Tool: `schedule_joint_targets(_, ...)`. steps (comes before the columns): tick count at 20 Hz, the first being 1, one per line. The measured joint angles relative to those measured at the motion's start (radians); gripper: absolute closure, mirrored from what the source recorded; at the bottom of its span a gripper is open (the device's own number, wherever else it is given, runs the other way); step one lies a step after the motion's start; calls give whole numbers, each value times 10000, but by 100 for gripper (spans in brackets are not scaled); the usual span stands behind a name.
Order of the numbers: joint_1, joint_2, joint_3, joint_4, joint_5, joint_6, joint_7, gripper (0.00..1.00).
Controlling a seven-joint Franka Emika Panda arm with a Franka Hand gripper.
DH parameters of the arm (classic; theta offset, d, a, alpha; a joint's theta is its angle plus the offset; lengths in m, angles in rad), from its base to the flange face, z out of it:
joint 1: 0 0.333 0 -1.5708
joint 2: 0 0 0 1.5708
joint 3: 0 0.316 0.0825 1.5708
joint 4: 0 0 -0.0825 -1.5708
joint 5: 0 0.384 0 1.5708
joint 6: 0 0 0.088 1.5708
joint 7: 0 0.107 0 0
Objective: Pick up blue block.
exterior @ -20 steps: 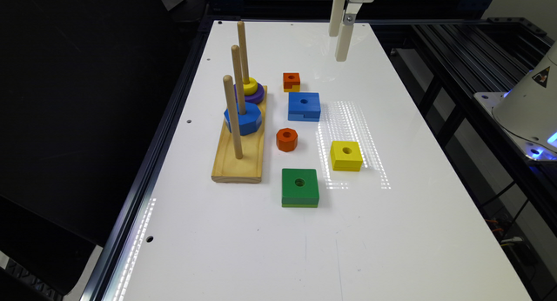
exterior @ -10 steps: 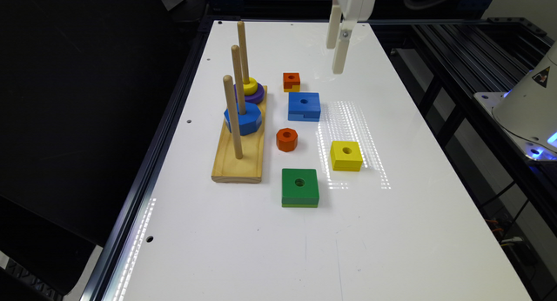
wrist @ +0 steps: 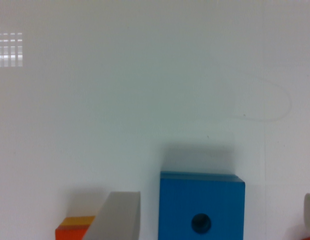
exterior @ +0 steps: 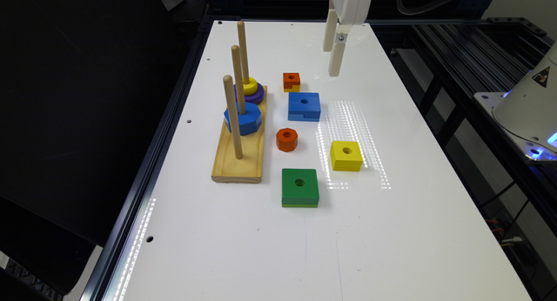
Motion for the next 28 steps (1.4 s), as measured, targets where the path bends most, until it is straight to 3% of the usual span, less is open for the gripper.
schedule_joint_targets(10,-2,24,0,58,-9,5,0,0)
schedule_joint_targets(16,-28,1051,-10,142,-140,970,2,0)
schedule_joint_targets(21,-43,1124,-15,264,-153,964,1,0)
schedule_joint_targets(28,-128,1157,-34,365,-259,960,1,0)
